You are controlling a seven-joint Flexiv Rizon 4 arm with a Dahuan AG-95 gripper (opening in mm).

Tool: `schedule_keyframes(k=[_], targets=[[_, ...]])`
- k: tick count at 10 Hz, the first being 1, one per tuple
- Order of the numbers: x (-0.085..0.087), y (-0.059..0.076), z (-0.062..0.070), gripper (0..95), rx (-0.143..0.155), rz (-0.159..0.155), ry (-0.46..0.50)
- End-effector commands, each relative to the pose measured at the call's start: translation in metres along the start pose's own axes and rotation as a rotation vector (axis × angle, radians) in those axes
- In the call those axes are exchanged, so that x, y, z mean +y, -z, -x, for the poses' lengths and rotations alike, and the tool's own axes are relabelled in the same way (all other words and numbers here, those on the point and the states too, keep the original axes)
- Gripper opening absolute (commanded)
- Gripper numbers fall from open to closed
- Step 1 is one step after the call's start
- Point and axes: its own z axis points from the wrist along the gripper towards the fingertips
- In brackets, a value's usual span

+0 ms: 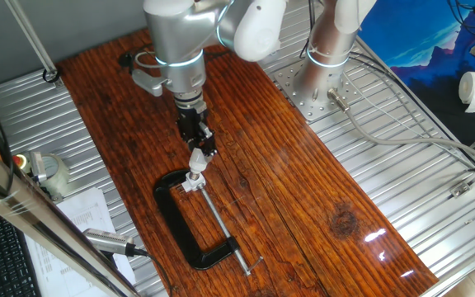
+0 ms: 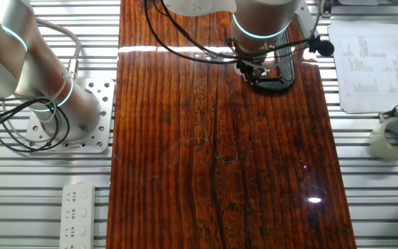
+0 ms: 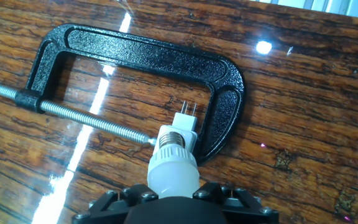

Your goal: Install the light bulb by rotating it

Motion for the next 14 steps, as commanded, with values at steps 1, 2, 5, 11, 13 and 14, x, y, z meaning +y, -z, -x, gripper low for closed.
schedule_keyframes(k=[1,2,5,11,13,14], targets=[[-0.0001,-0.0002,-0.0001,57.0,-0.008,0.026,-0.031],[-0.0005,-0.0009,-0.0001,57.0,-0.01,0.027,-0.032],[-0.0007,-0.0012,-0.0001,57.0,-0.012,0.031,-0.04],[0.001,0.0,0.0023,57.0,-0.034,0.108,-0.12],[0.0053,0.0029,0.0081,57.0,-0.032,0.109,-0.136],[0.0051,0.0028,0.0079,57.0,-0.032,0.112,-0.138]])
